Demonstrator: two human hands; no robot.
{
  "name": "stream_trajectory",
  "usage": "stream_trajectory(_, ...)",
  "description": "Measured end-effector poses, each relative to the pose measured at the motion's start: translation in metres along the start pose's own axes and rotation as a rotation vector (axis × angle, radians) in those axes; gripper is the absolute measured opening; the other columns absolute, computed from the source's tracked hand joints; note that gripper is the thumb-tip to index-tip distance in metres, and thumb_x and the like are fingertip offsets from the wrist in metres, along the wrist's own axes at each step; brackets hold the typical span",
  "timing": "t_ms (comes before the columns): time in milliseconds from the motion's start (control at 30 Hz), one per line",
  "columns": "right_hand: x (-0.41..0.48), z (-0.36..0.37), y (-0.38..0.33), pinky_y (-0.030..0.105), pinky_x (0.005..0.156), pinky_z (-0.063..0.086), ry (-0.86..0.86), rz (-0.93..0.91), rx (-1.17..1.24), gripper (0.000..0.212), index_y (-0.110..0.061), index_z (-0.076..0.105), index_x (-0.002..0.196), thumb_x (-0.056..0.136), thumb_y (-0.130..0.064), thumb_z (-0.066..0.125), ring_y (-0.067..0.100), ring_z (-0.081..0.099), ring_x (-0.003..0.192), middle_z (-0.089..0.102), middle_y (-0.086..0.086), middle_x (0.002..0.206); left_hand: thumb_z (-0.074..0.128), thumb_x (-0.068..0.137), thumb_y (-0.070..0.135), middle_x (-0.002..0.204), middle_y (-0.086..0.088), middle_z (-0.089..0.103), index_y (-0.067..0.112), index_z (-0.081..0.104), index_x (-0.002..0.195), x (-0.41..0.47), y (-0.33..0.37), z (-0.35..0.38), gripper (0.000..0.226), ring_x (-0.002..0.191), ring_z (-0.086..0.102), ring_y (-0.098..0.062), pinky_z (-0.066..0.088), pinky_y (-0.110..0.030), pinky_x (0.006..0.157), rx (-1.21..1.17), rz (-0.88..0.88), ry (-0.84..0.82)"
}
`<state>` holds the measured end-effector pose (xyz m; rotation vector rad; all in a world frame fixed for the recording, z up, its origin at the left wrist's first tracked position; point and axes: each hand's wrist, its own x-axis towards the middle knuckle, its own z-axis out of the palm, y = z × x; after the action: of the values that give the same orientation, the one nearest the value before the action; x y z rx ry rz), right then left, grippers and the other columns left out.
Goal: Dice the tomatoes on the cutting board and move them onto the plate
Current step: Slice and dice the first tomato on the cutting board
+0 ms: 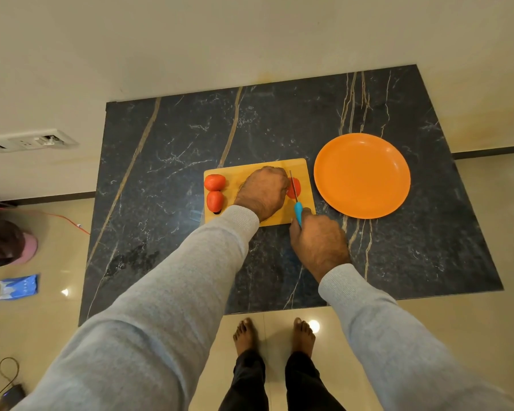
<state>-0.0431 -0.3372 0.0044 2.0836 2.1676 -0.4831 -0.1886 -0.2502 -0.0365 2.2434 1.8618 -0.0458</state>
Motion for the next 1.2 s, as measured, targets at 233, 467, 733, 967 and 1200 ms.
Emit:
stream_trajectory(233,0.001,0.0,0.002,0.034,0.062,0.052,0.012,-0.048,-0.018,0.045,-0.013,0.057,0.124,0.104,-0.049,0.038,0.026,0.066,0.08,0.066,0.007,0.089,0.051,0.109,0.035,0.128,-0.004,0.069,0.018,0.068,0.134,0.002,0.002,-0.002,0.034,0.115,0.065,-0.024,0.055,-0.04,0.105,0.037,0.003,0.01)
stream_trajectory(467,0.01,0.001,-0.001,0.033,0.061,0.048,-0.013,-0.034,-0.023,0.041,-0.013,0.059,0.118,0.104,-0.047,0.04,0.023,0.06,0.074,0.054,0.003,0.079,0.052,0.109,0.035,0.129,-0.004,0.069,0.019,0.068,0.135,-0.002,0.004,-0.005,0.035,0.115,0.065,-0.024,0.055,-0.04,0.106,0.042,-0.018,0.01)
stream_trajectory(733,0.036,-0.011,-0.011,0.038,0.073,0.055,-0.06,-0.056,-0.025,0.033,-0.011,0.063,0.119,0.102,-0.035,0.049,0.029,0.067,0.089,0.068,0.009,0.099,0.055,0.107,0.035,0.126,-0.006,0.07,0.018,0.07,0.128,-0.003,0.01,-0.013,0.031,0.112,0.066,-0.025,0.056,-0.042,0.103,0.114,-0.008,-0.053)
stream_trajectory(967,0.007,0.001,0.0,0.037,0.073,0.054,-0.092,-0.067,-0.122,0.034,-0.01,0.057,0.124,0.105,-0.036,0.043,0.028,0.068,0.092,0.067,0.008,0.102,0.052,0.109,0.031,0.119,-0.006,0.071,0.016,0.07,0.127,-0.005,0.009,-0.013,0.03,0.106,0.067,-0.026,0.059,-0.042,0.097,0.081,0.003,0.009)
stream_trajectory(1200,-0.019,0.009,0.014,0.036,0.071,0.053,-0.095,-0.042,-0.062,0.046,-0.011,0.057,0.129,0.105,-0.046,0.038,0.025,0.067,0.088,0.068,0.007,0.099,0.051,0.107,0.034,0.118,-0.003,0.072,0.02,0.072,0.125,-0.004,0.007,-0.017,0.031,0.105,0.067,-0.025,0.059,-0.044,0.097,0.016,-0.044,-0.046)
